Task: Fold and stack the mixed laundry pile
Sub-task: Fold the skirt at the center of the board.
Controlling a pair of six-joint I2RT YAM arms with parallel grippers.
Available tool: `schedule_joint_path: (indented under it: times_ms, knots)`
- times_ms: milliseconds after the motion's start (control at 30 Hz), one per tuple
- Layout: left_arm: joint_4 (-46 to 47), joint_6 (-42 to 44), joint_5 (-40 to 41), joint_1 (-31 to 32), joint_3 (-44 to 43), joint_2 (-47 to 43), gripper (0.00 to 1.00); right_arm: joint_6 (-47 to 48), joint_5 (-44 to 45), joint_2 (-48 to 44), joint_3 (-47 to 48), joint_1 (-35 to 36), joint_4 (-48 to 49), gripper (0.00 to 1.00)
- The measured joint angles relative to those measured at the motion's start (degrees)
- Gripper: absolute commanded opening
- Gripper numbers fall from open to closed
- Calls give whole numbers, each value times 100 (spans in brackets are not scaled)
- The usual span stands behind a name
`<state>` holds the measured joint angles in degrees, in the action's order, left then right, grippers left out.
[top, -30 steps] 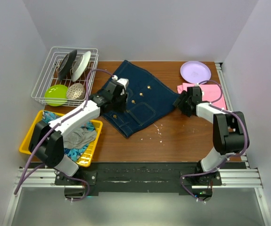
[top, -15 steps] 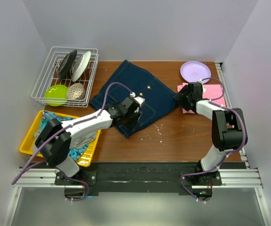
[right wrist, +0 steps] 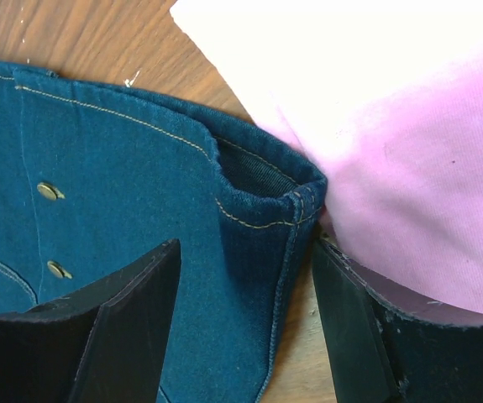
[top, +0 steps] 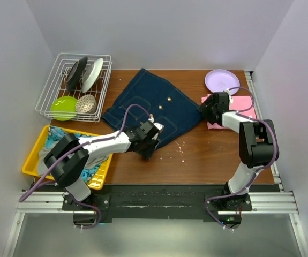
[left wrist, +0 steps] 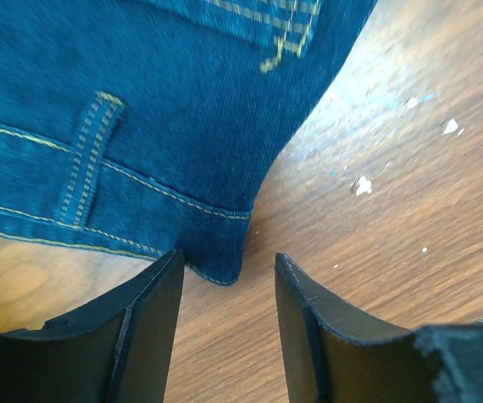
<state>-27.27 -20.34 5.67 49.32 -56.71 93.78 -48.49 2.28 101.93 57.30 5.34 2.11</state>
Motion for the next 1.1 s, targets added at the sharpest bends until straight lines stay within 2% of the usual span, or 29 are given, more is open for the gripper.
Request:
schedule_joint_path:
  times_ms: [233,367,467,533,633,733,767,867,967,1100]
  knots:
    - [153,-7,-35,55,195,74,52,76,133,0,0,-7,-2,64]
    - [160,-20,44,81,195,92,49,122,192,4,0,-11,-4,58]
    - [160,-28,111,105,195,98,47,146,249,15,7,-15,-9,50]
    - [160,-46,146,114,192,109,45,164,258,61,48,-17,-17,42]
    - [153,-59,227,142,179,138,38,164,249,153,107,-17,-13,32]
    - [149,-63,317,160,127,192,20,177,216,192,109,-17,-20,26]
    - [151,-76,352,162,109,205,11,179,208,195,109,-17,-20,24]
    - [138,-111,409,177,63,232,0,199,138,195,155,-17,-35,18]
    - [90,-114,422,188,28,234,0,214,103,195,227,-17,-42,13]
    - [-37,-111,415,197,-22,232,0,254,61,192,315,-17,-87,11]
